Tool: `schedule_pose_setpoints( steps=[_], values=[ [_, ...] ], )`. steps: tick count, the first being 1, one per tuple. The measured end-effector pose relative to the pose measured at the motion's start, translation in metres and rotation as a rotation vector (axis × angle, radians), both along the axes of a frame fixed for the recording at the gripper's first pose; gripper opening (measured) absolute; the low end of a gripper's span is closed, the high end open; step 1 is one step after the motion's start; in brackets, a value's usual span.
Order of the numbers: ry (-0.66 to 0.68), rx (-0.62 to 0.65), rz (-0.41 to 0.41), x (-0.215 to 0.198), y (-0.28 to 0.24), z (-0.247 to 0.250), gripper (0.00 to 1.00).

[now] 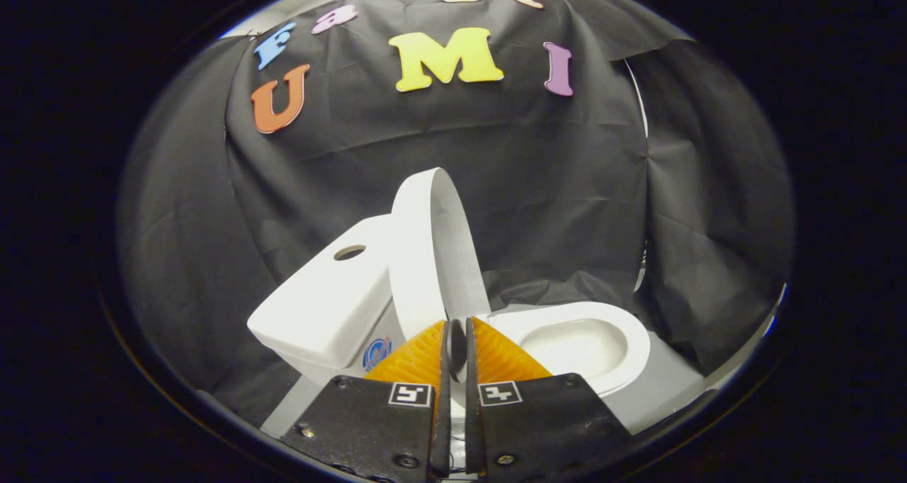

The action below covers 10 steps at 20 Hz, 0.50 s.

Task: Open the toilet lid.

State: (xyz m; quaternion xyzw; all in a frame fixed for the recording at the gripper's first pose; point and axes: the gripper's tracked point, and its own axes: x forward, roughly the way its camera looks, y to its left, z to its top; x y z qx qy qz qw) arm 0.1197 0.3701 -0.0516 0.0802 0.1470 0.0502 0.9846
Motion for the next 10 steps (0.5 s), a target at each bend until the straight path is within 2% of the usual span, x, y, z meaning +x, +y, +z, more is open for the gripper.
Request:
schedule_pose_setpoints(
  steps=[10],
  values=[
    [0.002, -0.142, 0.033, -0.003, 0.039, -0.003, 0.13]
  ],
)
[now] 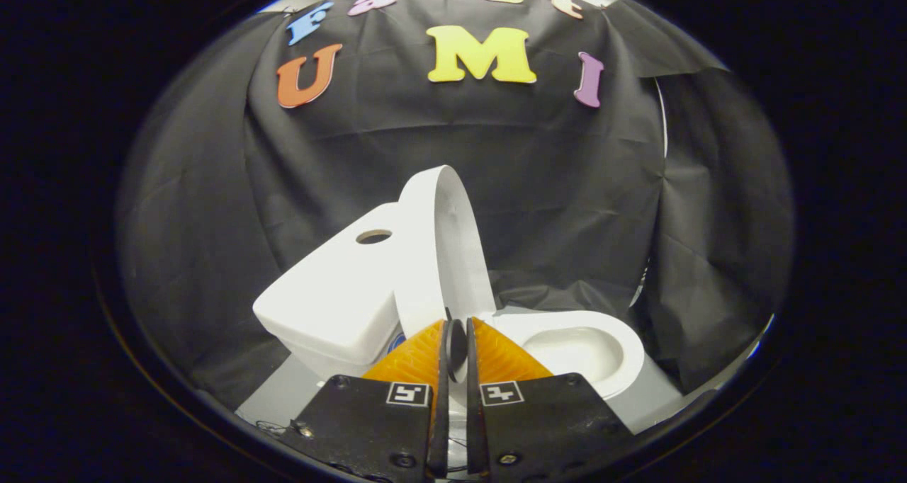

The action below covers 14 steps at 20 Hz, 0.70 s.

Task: Open the toilet lid.

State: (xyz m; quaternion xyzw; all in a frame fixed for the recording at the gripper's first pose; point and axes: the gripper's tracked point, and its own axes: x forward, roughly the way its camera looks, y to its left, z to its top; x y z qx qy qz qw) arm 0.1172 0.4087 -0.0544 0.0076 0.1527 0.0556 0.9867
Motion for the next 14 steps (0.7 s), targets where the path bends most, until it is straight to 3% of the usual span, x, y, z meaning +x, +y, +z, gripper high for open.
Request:
schedule_pose_setpoints(
  steps=[4, 7, 9, 14],
  values=[
    [-0.017, -0.141, 0.026, -0.001, 0.005, 0.002, 0.13],
    [-0.065, -0.154, 0.111, -0.008, 0.002, 0.014, 0.16],
    [-0.139, -0.097, 0.128, -0.016, -0.014, 0.043, 0.26],
    [-0.357, 0.060, 0.123, -0.053, -0.076, 0.123, 0.75]
  ],
)
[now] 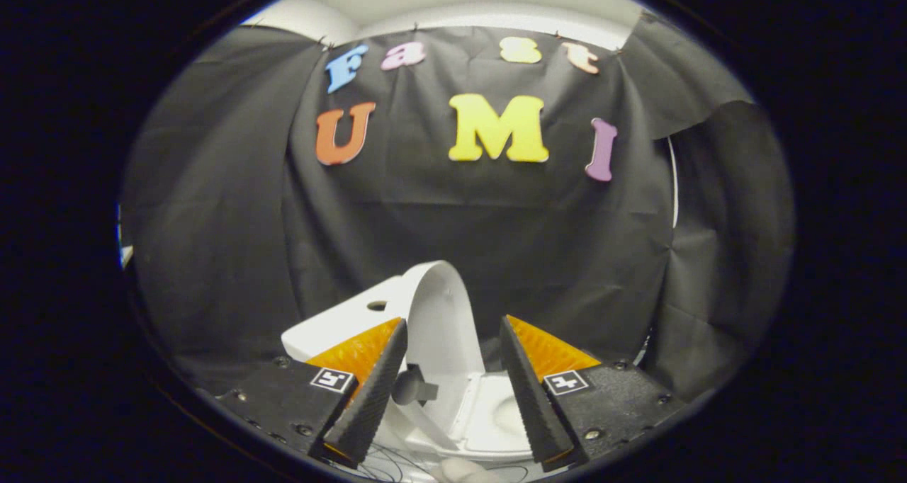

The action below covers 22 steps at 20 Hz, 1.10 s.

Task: Open the toilet lid.

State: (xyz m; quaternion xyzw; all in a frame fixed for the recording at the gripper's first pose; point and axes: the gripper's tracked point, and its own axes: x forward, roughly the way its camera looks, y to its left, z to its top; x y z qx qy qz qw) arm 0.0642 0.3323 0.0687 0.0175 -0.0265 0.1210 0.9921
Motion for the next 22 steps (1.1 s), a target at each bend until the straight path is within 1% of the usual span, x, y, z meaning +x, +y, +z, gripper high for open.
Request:
schedule_pose_setpoints(
  steps=[2, 3, 7, 10, 12, 13, 15, 17, 20, 22],
  values=[
    [-0.035, 0.066, 0.011, -0.014, -0.030, 0.015, 0.94],
    [-0.047, 0.084, 0.019, -0.021, -0.044, 0.021, 0.96],
    [-0.085, 0.106, 0.043, -0.047, -0.106, 0.028, 0.96],
    [-0.091, 0.110, -0.017, -0.058, -0.166, 0.010, 0.96],
    [-0.118, 0.089, -0.048, -0.061, -0.196, -0.002, 0.96],
    [-0.145, 0.072, -0.061, -0.066, -0.212, -0.010, 0.96],
    [-0.171, 0.057, -0.115, -0.066, -0.250, -0.033, 0.96],
    [-0.142, 0.057, -0.156, -0.066, -0.277, -0.063, 0.96],
    [-0.095, 0.097, -0.155, -0.065, -0.301, -0.103, 0.96],
    [-0.069, 0.109, -0.193, -0.059, -0.320, -0.120, 0.96]
  ],
)
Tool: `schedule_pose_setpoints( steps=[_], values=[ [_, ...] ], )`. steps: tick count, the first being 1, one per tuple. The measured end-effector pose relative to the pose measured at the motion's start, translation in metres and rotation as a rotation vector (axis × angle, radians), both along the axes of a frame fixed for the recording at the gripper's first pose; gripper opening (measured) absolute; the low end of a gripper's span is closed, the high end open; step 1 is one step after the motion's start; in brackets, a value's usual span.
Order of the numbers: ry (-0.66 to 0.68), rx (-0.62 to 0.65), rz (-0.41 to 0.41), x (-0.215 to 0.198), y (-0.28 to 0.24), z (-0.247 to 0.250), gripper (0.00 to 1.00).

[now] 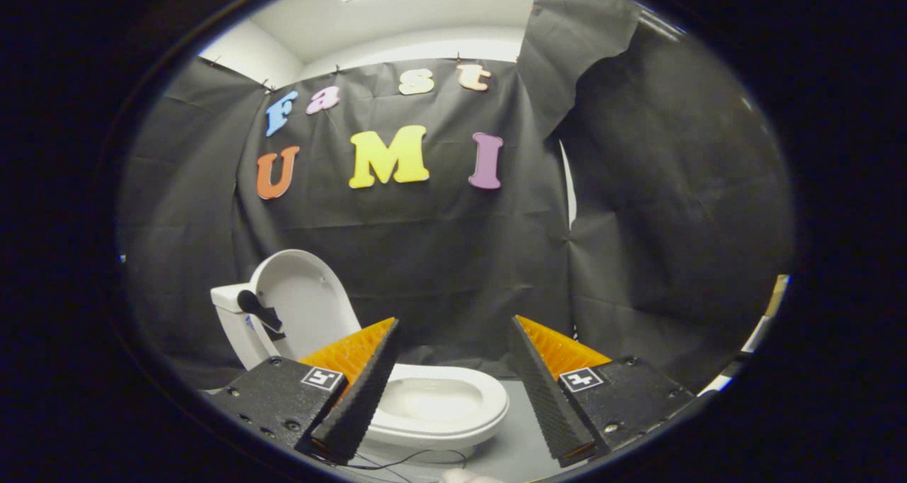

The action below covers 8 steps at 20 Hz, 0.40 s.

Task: Open the toilet lid.

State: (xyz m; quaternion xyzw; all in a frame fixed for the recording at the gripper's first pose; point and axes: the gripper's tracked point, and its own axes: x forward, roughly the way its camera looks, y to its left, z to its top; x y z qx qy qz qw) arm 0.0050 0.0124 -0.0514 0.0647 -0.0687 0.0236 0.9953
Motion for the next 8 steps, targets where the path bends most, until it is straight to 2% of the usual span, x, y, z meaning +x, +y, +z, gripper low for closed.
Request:
schedule_pose_setpoints(
  steps=[4, 8],
  values=[
    [0.046, 0.049, 0.001, 0.005, -0.011, -0.028, 0.94],
    [0.089, 0.018, 0.009, 0.014, -0.010, -0.049, 0.94]
  ],
)
